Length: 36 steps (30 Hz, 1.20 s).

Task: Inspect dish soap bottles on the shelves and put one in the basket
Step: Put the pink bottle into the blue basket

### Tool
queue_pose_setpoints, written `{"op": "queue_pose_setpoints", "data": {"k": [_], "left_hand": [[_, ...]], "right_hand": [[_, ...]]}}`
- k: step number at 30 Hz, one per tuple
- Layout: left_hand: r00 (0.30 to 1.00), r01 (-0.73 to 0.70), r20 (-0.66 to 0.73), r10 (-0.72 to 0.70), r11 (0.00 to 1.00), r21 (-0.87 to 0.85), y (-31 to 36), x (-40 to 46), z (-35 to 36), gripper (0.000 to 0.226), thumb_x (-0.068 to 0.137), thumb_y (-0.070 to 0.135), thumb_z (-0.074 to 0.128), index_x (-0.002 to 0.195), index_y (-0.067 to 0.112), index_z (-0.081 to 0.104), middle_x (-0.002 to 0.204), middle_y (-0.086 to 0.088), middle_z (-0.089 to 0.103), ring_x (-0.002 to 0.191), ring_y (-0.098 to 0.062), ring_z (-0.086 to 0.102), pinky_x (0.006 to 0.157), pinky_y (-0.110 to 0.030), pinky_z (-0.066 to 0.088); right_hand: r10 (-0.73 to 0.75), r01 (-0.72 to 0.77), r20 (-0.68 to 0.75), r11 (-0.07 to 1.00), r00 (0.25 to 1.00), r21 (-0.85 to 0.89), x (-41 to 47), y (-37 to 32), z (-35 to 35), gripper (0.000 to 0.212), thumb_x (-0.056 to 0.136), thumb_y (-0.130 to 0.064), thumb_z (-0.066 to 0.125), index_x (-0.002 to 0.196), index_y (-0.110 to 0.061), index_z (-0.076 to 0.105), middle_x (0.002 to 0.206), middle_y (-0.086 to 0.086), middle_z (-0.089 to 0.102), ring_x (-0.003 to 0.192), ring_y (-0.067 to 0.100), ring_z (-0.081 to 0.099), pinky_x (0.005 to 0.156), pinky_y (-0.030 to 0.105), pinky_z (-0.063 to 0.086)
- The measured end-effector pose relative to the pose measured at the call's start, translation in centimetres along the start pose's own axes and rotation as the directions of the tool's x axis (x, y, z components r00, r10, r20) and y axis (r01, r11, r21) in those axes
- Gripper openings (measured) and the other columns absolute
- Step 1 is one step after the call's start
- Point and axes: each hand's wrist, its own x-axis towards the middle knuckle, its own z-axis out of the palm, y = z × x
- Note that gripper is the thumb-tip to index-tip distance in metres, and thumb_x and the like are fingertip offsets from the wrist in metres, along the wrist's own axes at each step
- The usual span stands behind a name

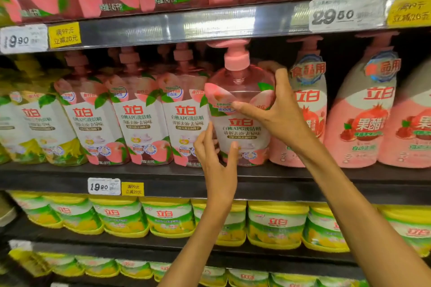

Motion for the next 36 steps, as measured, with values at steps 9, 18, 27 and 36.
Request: {"op": "queue_pose_setpoints", "data": {"k": [9, 18, 27, 36], "left_hand": [[0.991, 0.117, 0.073, -0.108, 0.985, -0.125, 0.8, -1.5, -2.3, 0.08, 0.076, 0.055, 0.07, 0.141, 0.038, 0.026, 0.14, 0.011, 0.035, 0.118, 0.018, 0.04, 0.089, -0.001, 0.039], [0.918, 0.364, 0.27, -0.289, 0.885, -0.29, 2.8, -5.7, -7.3, 0.06, 0.061, 0.045, 0.075, 0.112, 0.018, 0.06, 0.099, 0.001, 0.075, 0.091, -0.017, 0.072, 0.067, -0.023, 0.057], [0.753, 0.648, 0.201, -0.626, 0.758, -0.067, 5.6, -9.8, -13.4, 0.069, 0.066, 0.066, 0.063, 0.116, 0.018, 0.064, 0.102, -0.005, 0.074, 0.091, -0.022, 0.072, 0.084, -0.04, 0.058], [0.612, 0.784, -0.064, -0.789, 0.615, -0.088, 5.1, -18.1, -21.7, 0.045, 0.078, 0.056, 0.058, 0.101, 0.019, 0.07, 0.088, 0.0, 0.077, 0.079, -0.016, 0.074, 0.064, -0.022, 0.058]], "right_hand": [[-0.156, 0.153, 0.01, 0.976, 0.988, 0.158, -2.2, -2.5, 0.6, 0.084, 0.066, -0.019, 0.088, 0.137, -0.015, 0.043, 0.139, 0.005, 0.047, 0.125, 0.007, 0.051, 0.102, 0.022, 0.045], [0.23, -0.254, 0.107, 0.852, 0.967, 0.457, -5.2, -3.3, 1.8, 0.054, 0.058, -0.047, 0.085, 0.105, -0.038, 0.061, 0.115, 0.005, 0.068, 0.094, 0.02, 0.072, 0.071, 0.033, 0.059], [0.456, -0.626, 0.461, 0.331, 0.761, 0.706, -9.3, -1.5, 7.4, 0.07, 0.083, -0.039, 0.058, 0.14, -0.002, 0.045, 0.137, 0.026, 0.053, 0.127, 0.039, 0.051, 0.108, 0.054, 0.04], [0.407, -0.846, 0.743, 0.232, 0.532, 0.479, -16.1, -4.0, 18.0, 0.072, 0.08, -0.043, 0.064, 0.138, -0.002, 0.048, 0.135, 0.026, 0.055, 0.125, 0.043, 0.052, 0.106, 0.059, 0.039]]}}
